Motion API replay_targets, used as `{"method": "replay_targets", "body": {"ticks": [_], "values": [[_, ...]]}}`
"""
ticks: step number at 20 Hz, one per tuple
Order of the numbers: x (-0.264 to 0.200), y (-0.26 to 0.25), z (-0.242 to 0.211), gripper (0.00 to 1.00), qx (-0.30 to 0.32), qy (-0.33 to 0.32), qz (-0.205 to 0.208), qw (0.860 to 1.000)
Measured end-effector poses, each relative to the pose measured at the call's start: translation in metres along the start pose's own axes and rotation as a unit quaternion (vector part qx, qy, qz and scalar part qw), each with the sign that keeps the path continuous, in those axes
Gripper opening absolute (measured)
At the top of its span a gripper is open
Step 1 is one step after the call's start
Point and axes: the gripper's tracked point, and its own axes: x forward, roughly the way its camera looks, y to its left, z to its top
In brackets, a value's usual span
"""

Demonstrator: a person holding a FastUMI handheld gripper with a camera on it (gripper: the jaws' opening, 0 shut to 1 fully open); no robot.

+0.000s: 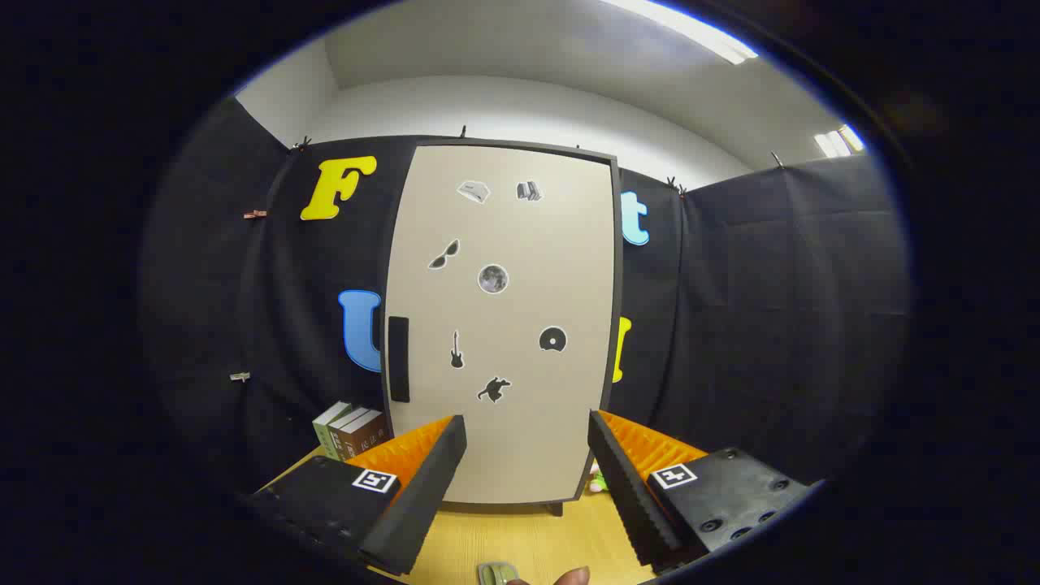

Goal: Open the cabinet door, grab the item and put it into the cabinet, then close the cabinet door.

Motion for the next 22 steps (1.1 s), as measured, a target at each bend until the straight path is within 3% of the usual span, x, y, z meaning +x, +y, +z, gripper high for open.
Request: {"method": "replay_targets", "body": {"ticks": [22], "values": [[-0.004, 0.029, -0.002, 0.97, -0.007, 0.003, 0.007, 1.000]]}}
